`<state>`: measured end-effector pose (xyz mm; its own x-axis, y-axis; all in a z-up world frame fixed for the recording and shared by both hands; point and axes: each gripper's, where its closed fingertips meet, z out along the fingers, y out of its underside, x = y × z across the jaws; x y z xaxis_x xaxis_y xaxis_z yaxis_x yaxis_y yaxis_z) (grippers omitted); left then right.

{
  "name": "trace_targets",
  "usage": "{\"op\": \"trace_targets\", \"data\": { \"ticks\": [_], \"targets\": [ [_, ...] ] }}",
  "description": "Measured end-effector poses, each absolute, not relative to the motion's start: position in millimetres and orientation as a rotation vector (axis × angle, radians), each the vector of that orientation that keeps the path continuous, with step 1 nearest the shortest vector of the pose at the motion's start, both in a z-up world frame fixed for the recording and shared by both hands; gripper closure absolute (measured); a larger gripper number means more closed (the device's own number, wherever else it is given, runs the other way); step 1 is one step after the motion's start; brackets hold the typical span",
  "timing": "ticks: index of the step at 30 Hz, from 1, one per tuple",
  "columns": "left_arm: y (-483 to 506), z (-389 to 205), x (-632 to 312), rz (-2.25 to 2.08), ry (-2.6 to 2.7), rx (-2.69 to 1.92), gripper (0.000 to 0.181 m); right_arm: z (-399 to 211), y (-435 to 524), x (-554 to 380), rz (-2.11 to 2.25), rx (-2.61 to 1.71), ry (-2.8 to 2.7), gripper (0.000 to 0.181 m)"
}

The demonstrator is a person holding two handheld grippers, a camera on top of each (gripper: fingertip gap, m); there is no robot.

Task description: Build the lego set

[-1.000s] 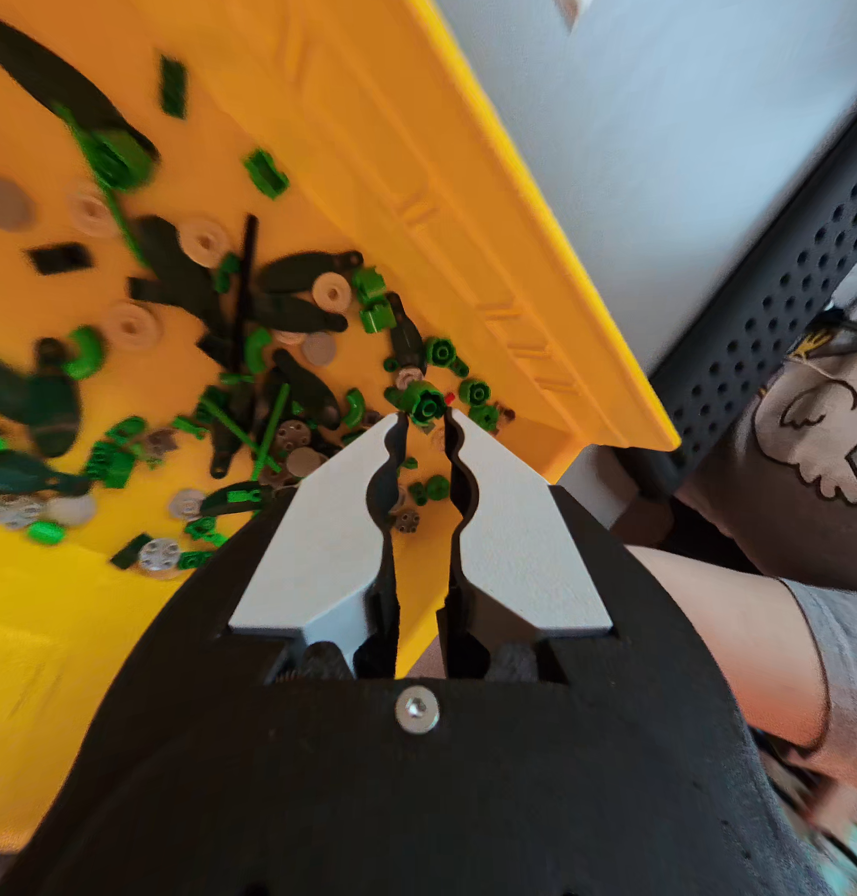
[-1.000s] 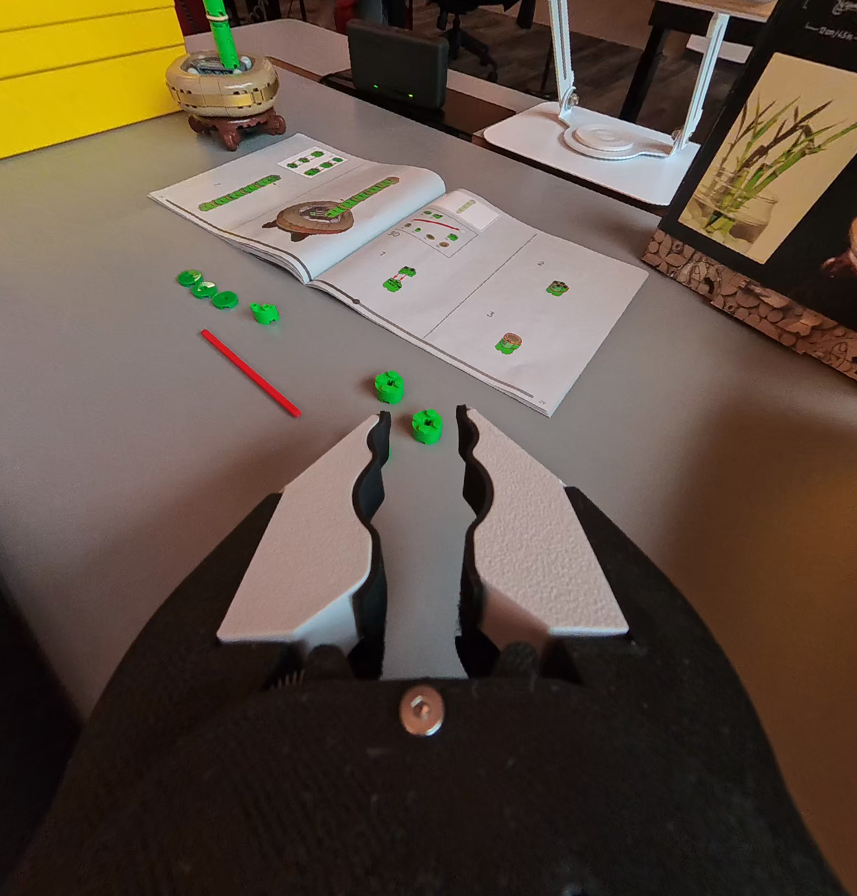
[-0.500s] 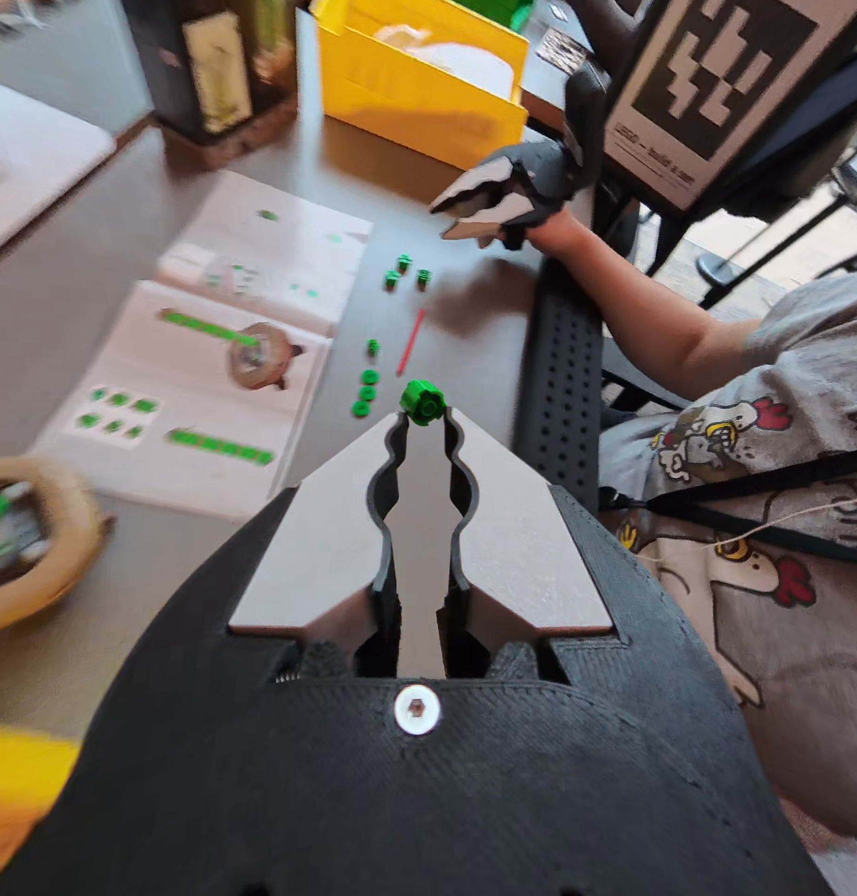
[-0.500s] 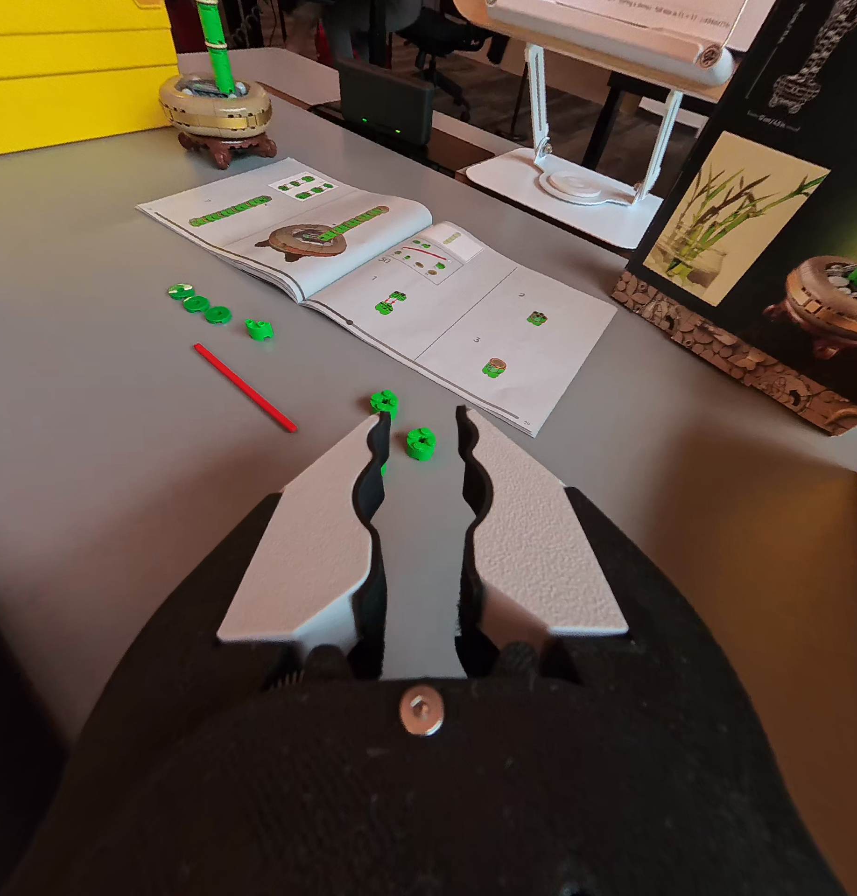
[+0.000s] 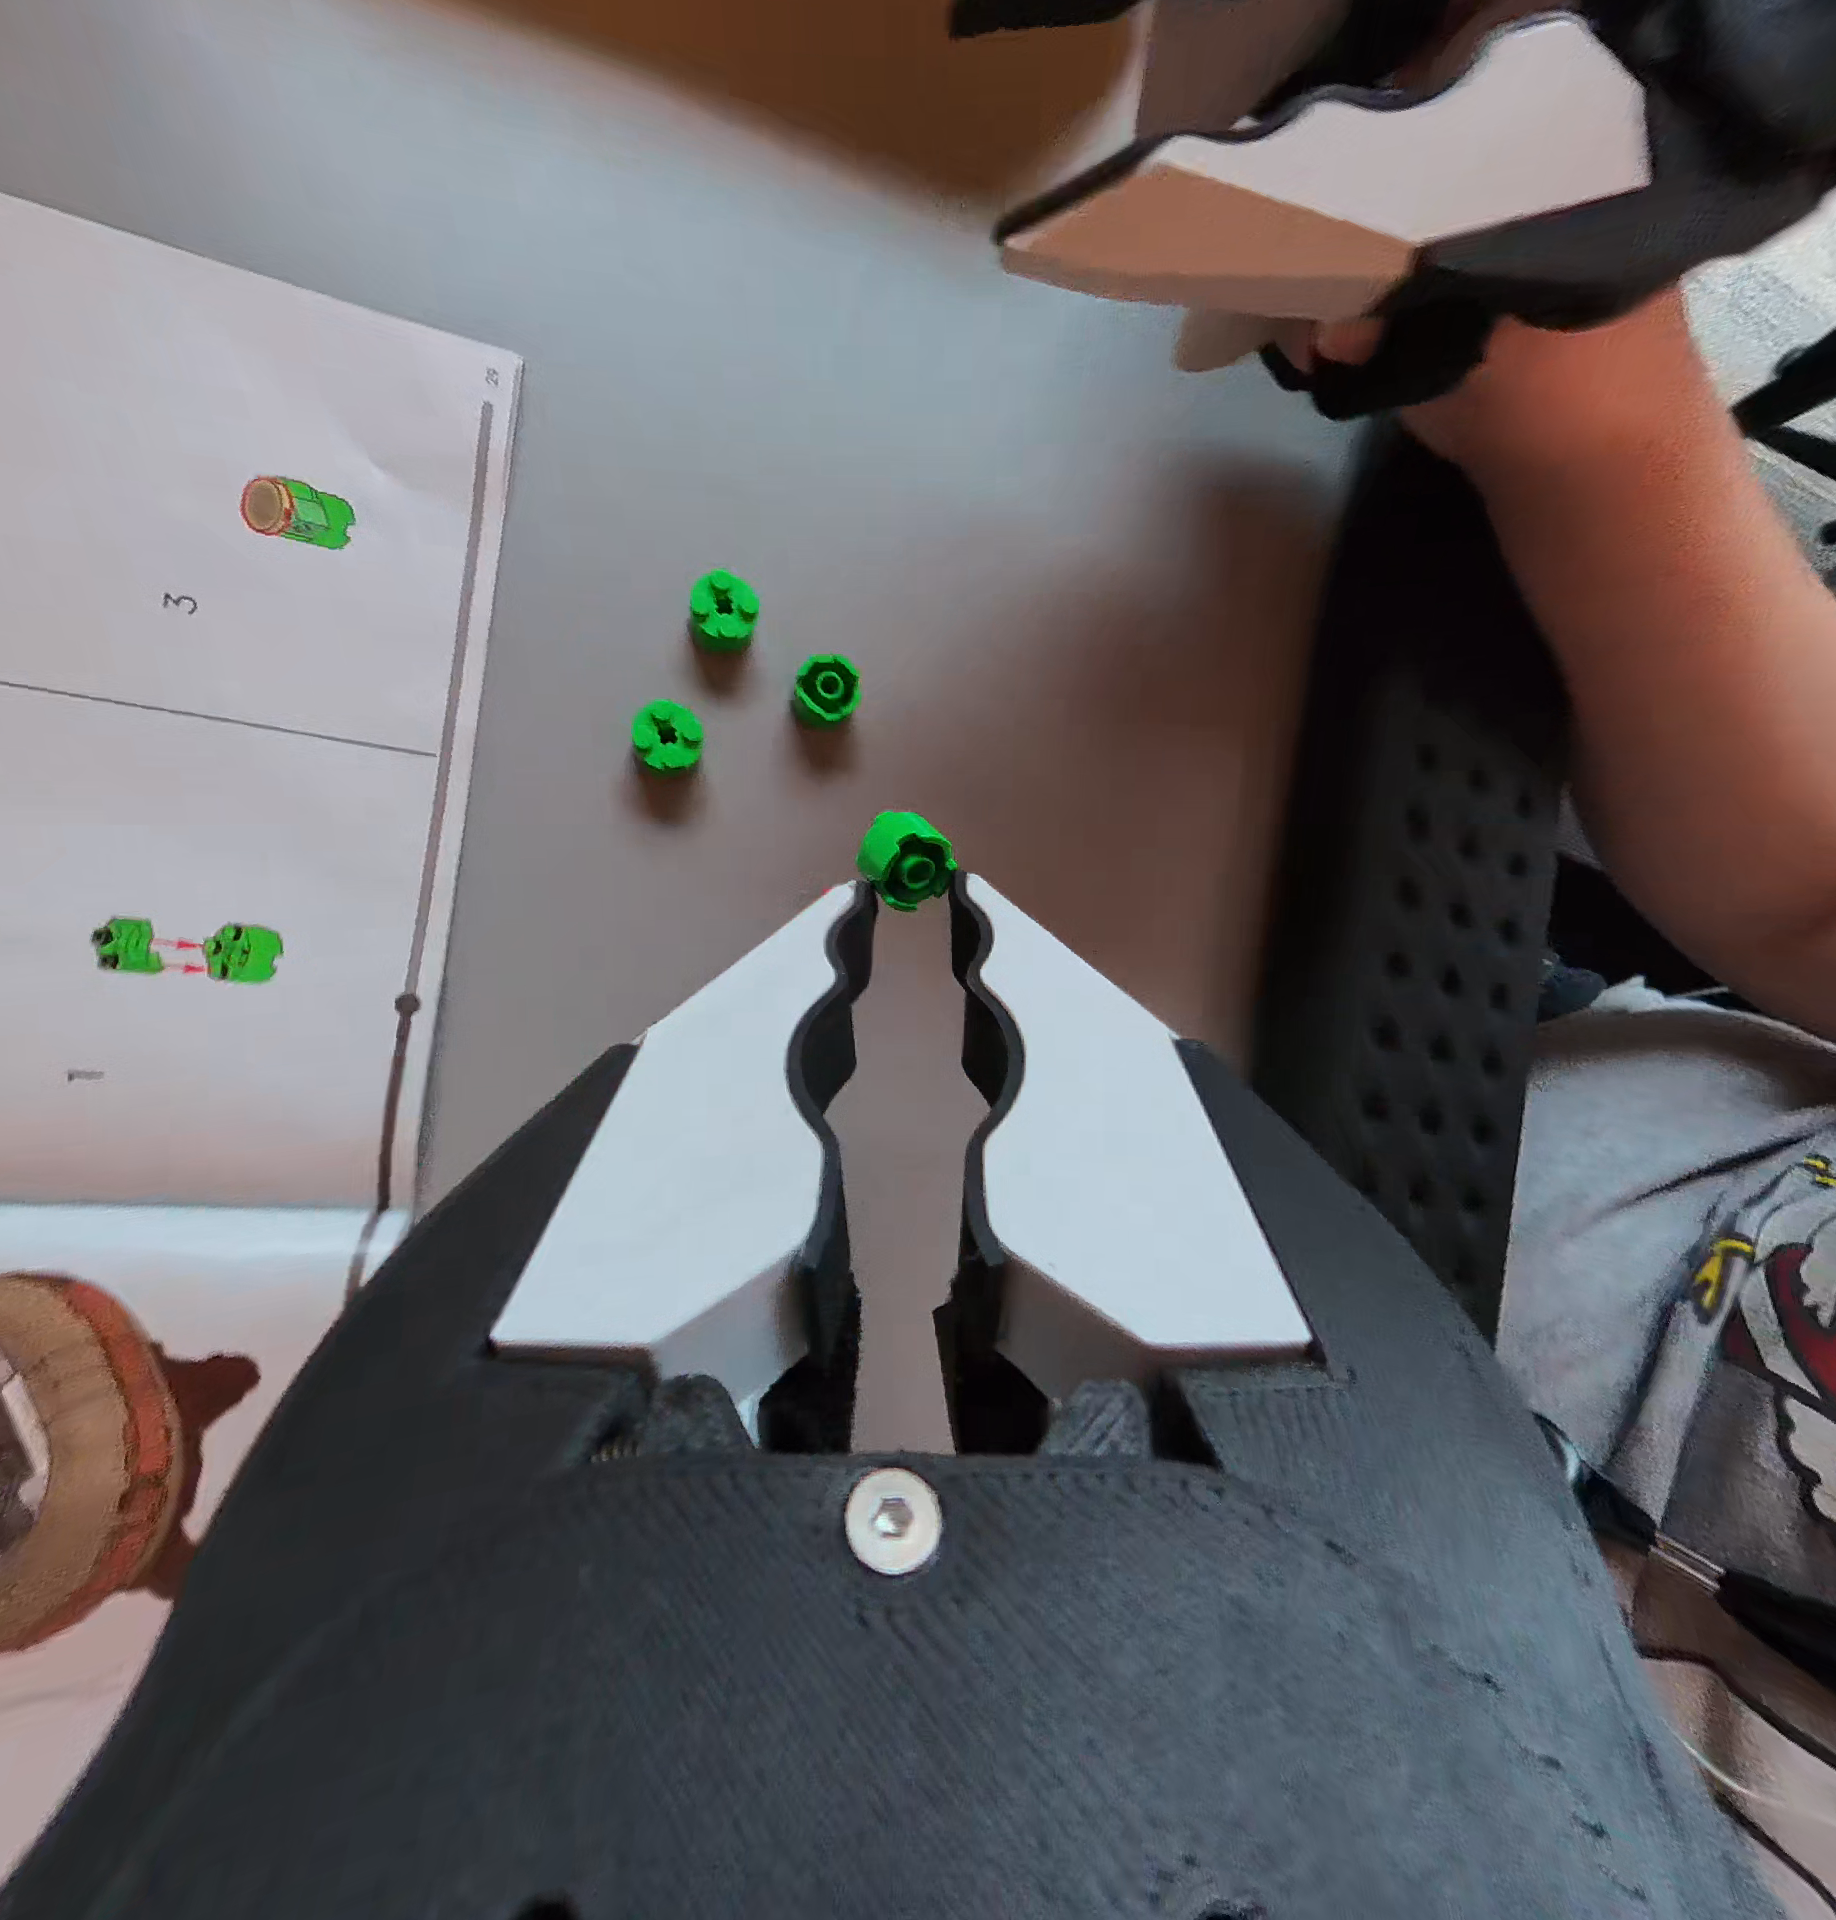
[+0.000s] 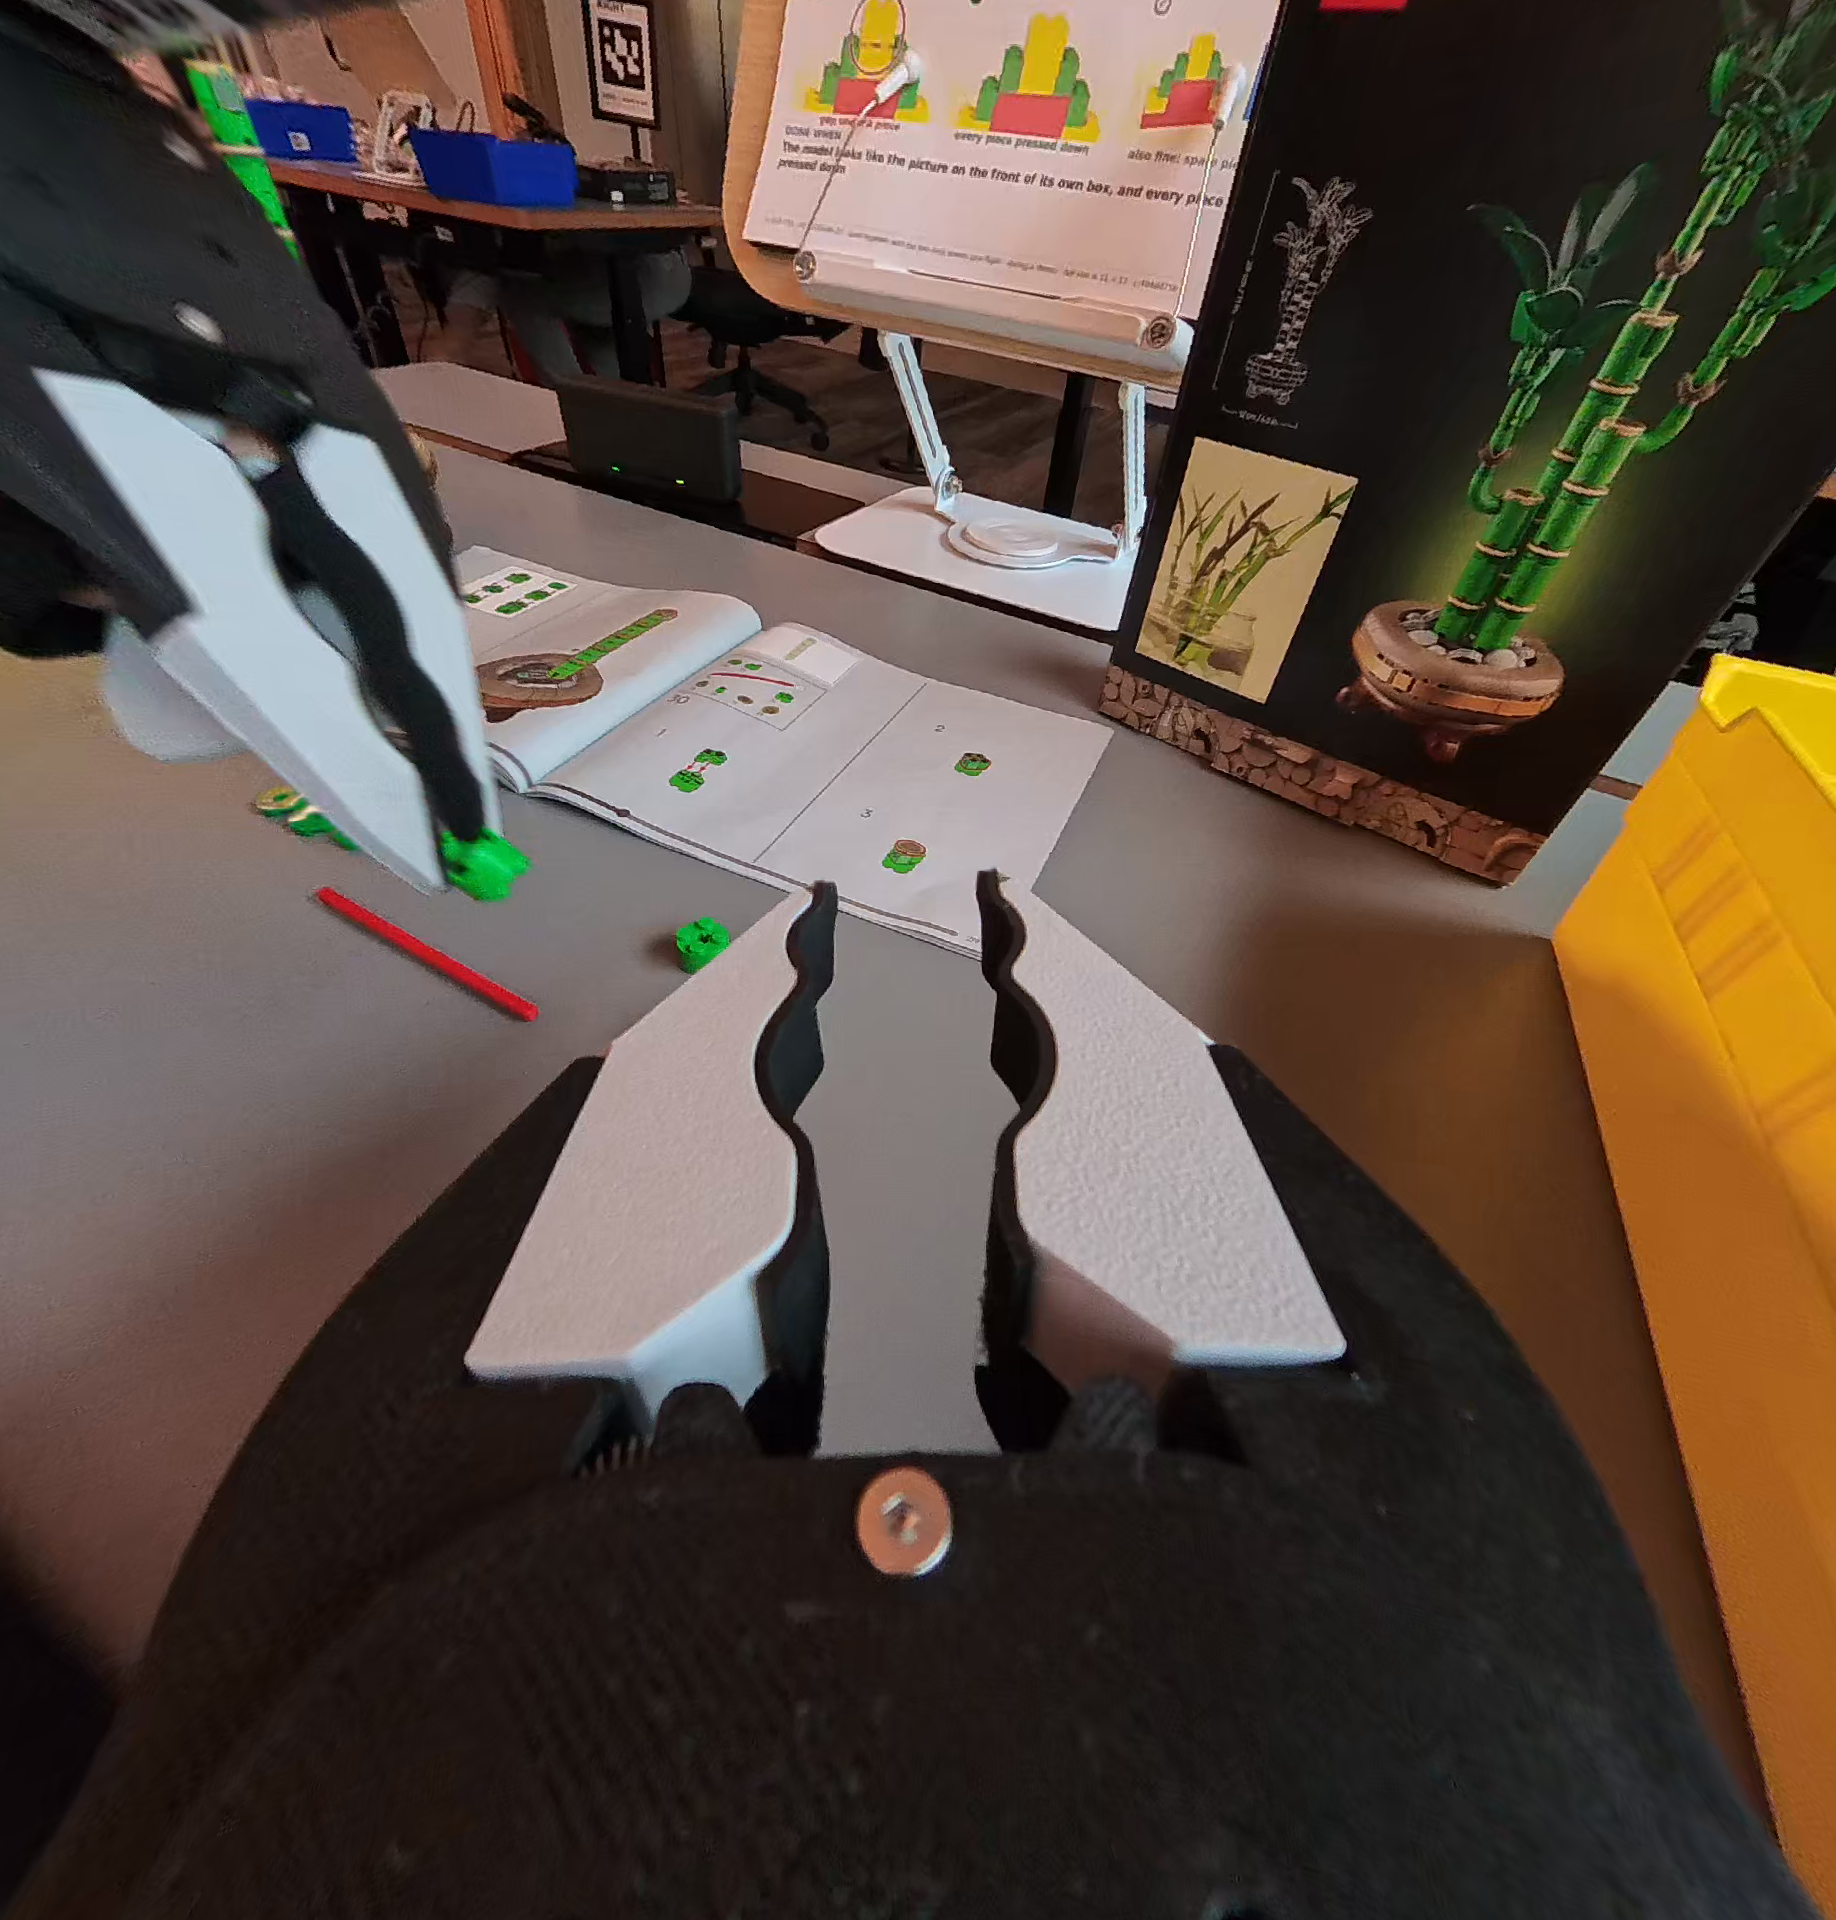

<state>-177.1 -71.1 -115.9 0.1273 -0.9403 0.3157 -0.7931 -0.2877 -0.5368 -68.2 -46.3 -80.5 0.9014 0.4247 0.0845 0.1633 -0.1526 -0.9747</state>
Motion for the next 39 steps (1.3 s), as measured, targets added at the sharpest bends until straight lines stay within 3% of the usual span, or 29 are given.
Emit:
{"op": "trace_targets", "data": {
  "ticks": [19,23,26,31,35,39],
  "targets": [
    [-54,-170,-157,-0.679,1.844,-2.412,0.168,-78,-52,-84,0.287,-1.702,-0.539,0.154],
    [-55,-162,-156,-0.662,1.87,-2.355,0.148,-76,-54,-82,0.287,-1.691,-0.534,0.154],
    [-51,-125,-161,-0.704,1.784,-2.282,0.148,-72,-55,-82,0.29,-1.671,-0.533,0.154],
    [-32,-5,-217,-0.823,1.411,-1.925,0.149,-72,-57,-87,0.276,-1.66,-0.566,0.154],
    [1,84,-342,-0.505,1.022,-1.579,0.132,-76,-57,-94,0.277,-1.665,-0.615,0.154],
    [8,122,-500,-0.05,0.751,-1.347,0.149,-81,-56,-101,0.273,-1.668,-0.662,0.153]
  ]
}}
